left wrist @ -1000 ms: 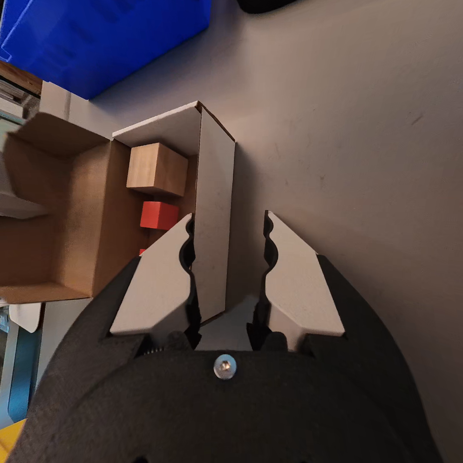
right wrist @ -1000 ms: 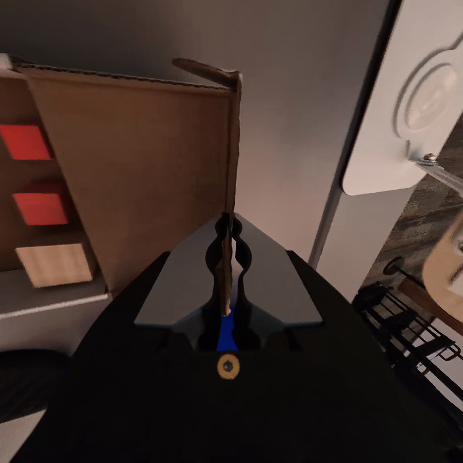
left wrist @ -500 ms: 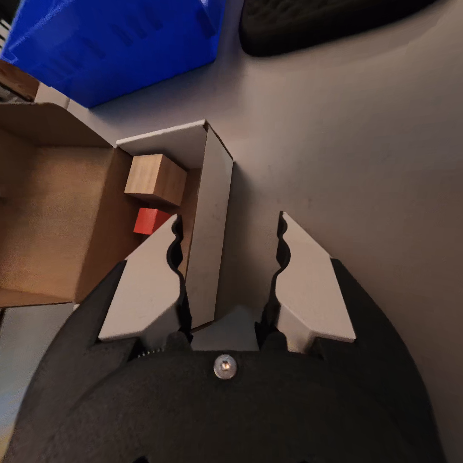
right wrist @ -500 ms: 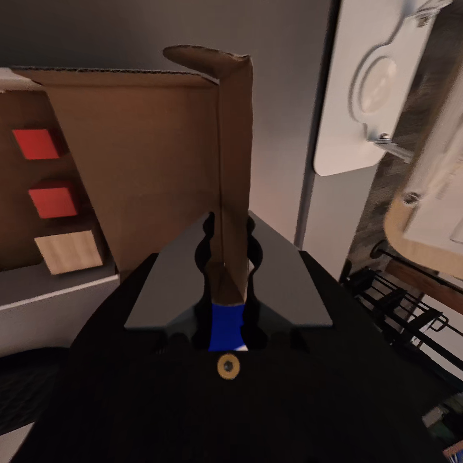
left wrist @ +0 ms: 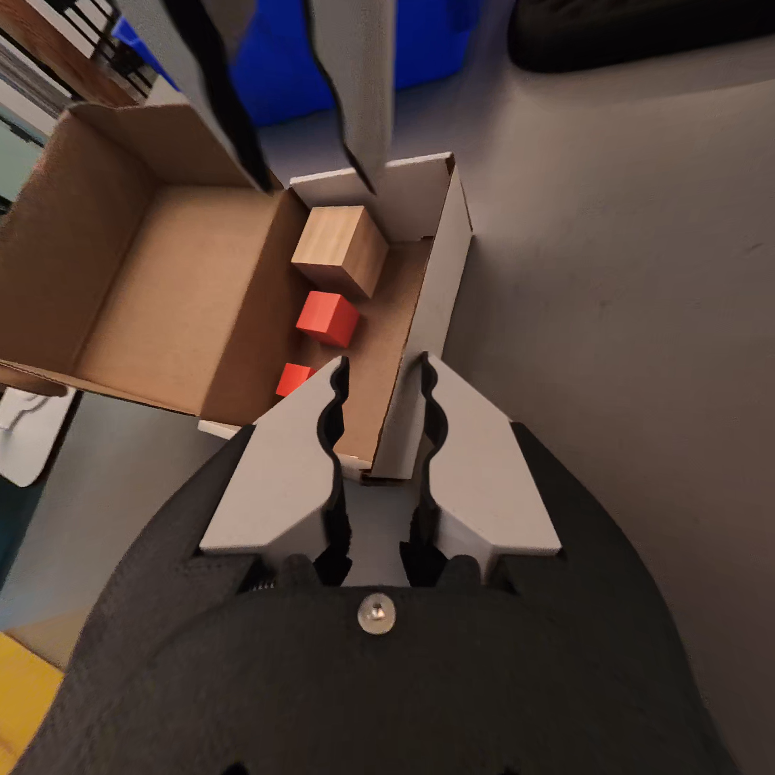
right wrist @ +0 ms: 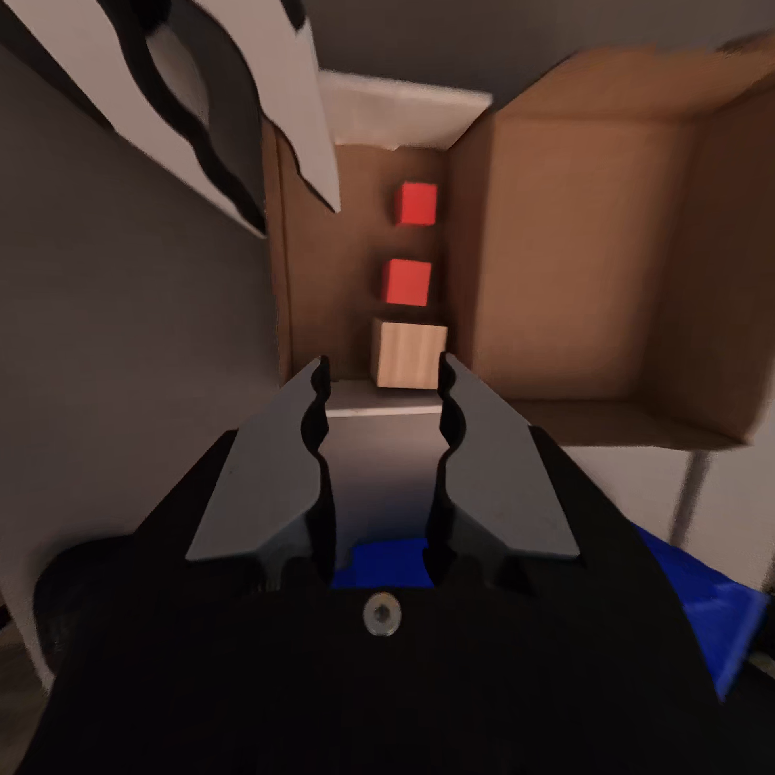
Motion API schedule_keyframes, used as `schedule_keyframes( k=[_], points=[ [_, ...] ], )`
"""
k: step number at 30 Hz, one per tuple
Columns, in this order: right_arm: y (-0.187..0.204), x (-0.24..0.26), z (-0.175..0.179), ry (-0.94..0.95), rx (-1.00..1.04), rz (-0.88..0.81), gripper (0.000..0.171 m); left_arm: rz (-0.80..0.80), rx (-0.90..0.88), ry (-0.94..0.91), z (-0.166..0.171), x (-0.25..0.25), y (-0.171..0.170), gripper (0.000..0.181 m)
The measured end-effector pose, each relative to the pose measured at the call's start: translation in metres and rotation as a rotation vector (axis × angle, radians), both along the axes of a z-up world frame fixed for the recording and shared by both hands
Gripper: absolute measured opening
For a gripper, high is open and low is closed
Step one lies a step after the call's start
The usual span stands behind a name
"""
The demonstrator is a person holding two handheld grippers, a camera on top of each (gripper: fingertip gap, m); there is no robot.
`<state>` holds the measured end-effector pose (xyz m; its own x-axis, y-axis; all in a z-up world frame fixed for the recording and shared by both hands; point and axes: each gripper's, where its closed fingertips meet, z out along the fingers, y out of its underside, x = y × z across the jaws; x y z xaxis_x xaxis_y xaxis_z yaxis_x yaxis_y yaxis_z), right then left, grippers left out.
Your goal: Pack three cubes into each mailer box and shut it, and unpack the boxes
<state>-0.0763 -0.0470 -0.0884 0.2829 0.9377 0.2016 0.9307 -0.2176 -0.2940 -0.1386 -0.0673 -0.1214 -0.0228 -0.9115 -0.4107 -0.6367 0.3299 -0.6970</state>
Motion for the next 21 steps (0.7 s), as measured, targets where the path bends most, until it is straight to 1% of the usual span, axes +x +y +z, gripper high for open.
schedule_keyframes(
  k=[2, 4, 6, 8, 10, 11, 12, 14, 15, 17, 18, 19, 21],
  points=[
    [-0.003, 0.0, -0.019, 0.004, -0.055, -0.025, 0.052, 0.0, 0.022, 0.003, 0.0, 0.0, 0.0, 0.033],
    [0.005, 0.007, -0.032, -0.057, -0.03, -0.043, 0.057, -0.013, 0.044, 0.004, 0.0, 0.0, -0.001, 0.03],
    [0.015, 0.015, -0.041, -0.109, -0.002, -0.049, 0.058, -0.028, 0.058, 0.009, -0.001, -0.001, -0.001, 0.03],
    [0.019, 0.016, -0.047, -0.098, -0.03, -0.072, 0.059, -0.034, 0.052, 0.021, -0.003, -0.002, 0.0, 0.032],
    [0.02, 0.016, -0.052, -0.095, -0.058, -0.084, 0.058, -0.049, 0.044, 0.046, -0.005, -0.004, 0.0, 0.028],
    [0.02, 0.016, -0.053, -0.095, -0.063, -0.086, 0.055, -0.063, 0.041, 0.067, -0.005, -0.005, -0.001, 0.025],
    [0.022, 0.015, -0.051, -0.091, -0.051, -0.089, 0.042, -0.078, 0.045, 0.088, -0.006, -0.005, -0.002, 0.022],
    [0.018, 0.01, -0.049, -0.075, -0.079, -0.077, 0.042, -0.118, 0.059, 0.135, -0.007, -0.005, -0.005, 0.014],
    [0.018, 0.009, -0.046, -0.076, -0.077, -0.076, 0.042, -0.139, 0.067, 0.157, -0.008, -0.005, -0.006, 0.008],
    [0.018, 0.007, -0.03, -0.064, -0.027, -0.071, 0.042, -0.16, 0.077, 0.184, -0.008, -0.003, -0.007, 0.007],
    [0.018, 0.008, -0.015, -0.051, 0.012, -0.074, 0.042, -0.167, 0.067, 0.193, -0.008, -0.003, -0.008, 0.006],
    [0.019, 0.012, 0.005, -0.033, 0.072, -0.09, 0.042, -0.174, 0.053, 0.201, -0.009, -0.003, -0.009, 0.005],
    [0.018, 0.032, 0.057, 0.036, 0.213, -0.16, 0.042, -0.188, 0.028, 0.214, -0.009, -0.005, -0.011, 0.005]
  ],
)
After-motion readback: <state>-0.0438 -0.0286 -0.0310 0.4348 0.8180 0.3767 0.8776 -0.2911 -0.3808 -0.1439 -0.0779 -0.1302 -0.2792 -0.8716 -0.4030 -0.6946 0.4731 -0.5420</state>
